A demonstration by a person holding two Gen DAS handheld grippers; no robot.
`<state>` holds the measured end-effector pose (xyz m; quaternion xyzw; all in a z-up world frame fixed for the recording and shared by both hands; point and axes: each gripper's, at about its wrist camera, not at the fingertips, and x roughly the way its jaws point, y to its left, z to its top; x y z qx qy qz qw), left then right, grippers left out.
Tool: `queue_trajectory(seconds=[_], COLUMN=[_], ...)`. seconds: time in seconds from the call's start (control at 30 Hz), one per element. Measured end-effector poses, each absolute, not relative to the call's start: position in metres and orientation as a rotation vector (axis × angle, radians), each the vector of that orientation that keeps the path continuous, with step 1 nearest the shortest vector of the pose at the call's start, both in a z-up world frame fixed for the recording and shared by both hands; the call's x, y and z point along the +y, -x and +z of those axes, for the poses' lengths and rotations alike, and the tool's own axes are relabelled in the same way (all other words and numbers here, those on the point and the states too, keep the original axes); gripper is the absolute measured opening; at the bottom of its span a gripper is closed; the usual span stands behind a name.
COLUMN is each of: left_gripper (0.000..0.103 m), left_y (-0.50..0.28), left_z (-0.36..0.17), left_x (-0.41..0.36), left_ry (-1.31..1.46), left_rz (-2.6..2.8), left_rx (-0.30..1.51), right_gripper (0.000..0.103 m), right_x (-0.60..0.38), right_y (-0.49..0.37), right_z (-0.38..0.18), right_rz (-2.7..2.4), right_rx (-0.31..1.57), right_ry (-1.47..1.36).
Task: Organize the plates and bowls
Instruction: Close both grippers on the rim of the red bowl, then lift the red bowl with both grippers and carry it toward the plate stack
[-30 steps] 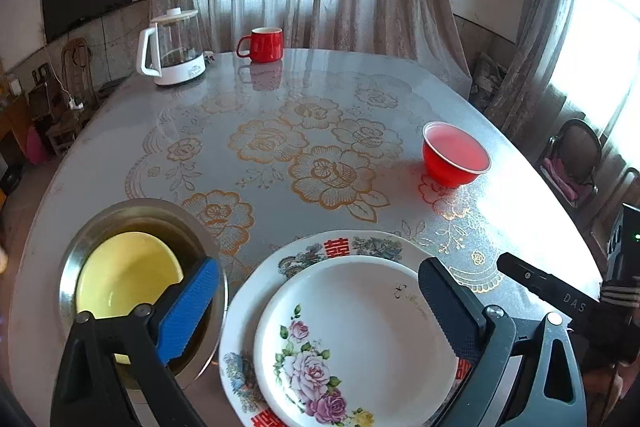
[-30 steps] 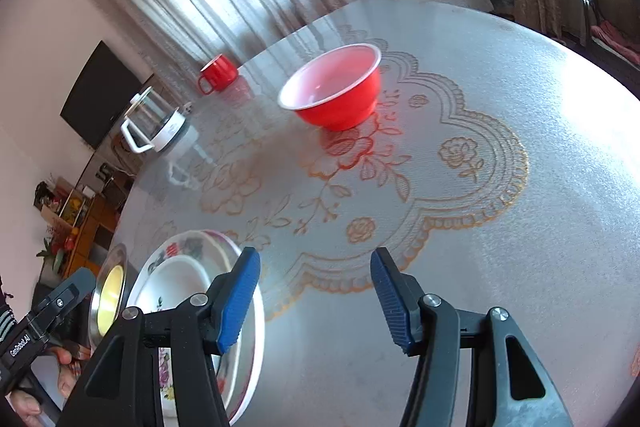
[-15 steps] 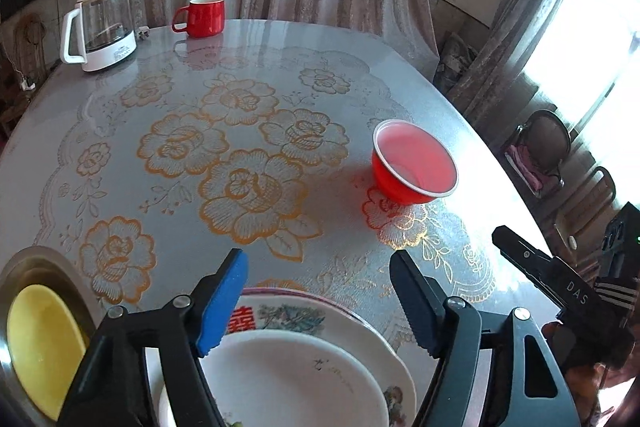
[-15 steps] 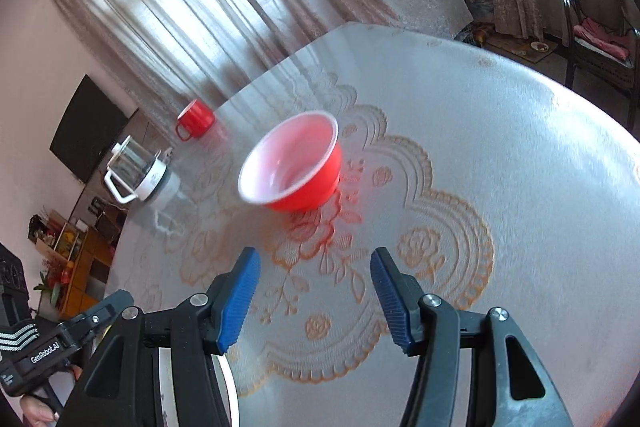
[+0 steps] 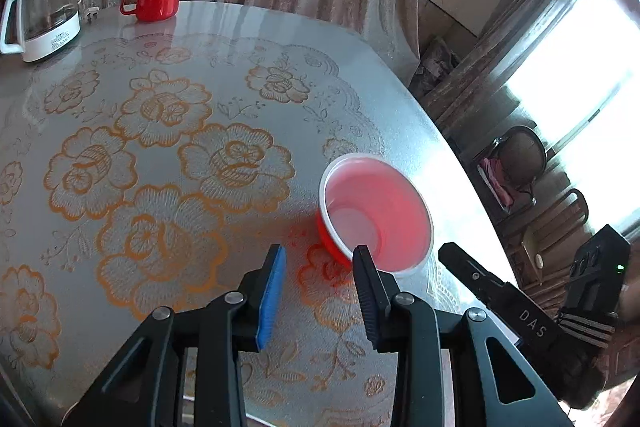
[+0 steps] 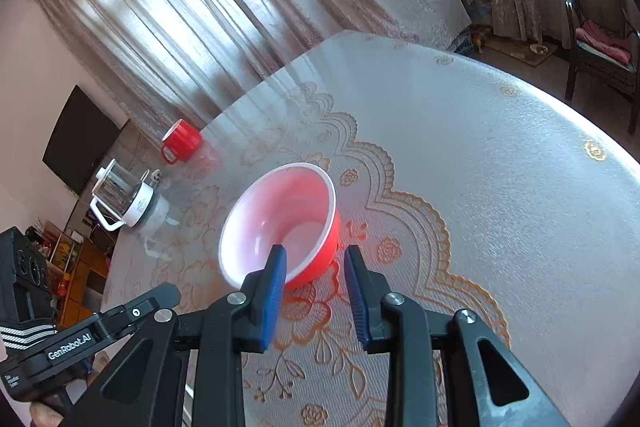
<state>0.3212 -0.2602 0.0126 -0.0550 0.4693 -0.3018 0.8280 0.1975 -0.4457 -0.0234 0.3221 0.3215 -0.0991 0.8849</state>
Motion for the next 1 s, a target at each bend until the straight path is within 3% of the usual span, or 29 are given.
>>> queue_trajectory(seconds=[0.2,0.33,0.37,0.4,0.5,1.0], left_gripper=[0.037,0.034,0.030,0.017,0.011,0.010], left_y=[-0.345,-0.354,-0.354,-0.353,-0.347,-0.308], left_z=[-0.001,-0.018,-0.021,-0.024,-0.025,-0.017], left_x=[-0.285,-0.289,-0.289,-0.290,-0.288,-0.217], left_ry=[0.136,0.175,0.183,0.183,0.172,0.152], left_rz=[-0.638,-0.622,-0.634,-0.645,-0.639,-0.535], left_rx=[1.031,1.087,1.102,1.112,1.113,1.092], right_gripper=[0.028,0.016,0.014,0.013,0.011,0.010], right_x=[-0.452,-0.453,-0.452,-0.450,-0.447,-0.414], right_y=[-0.224,-0.235,-0.236,-0.236,-0.234,-0.224], right_z=[-0.032,-0.041,-0.043,-0.044,-0.044,-0.049], right_rz=[-0.220,-0.230,-0.227,-0.224,-0.221,-0.075], right_rx=[0.701,0.737,0.745,0.744,0.743,0.796], right_ry=[-0.692,-0.696,-0.698,-0.692,-0.680,-0.743])
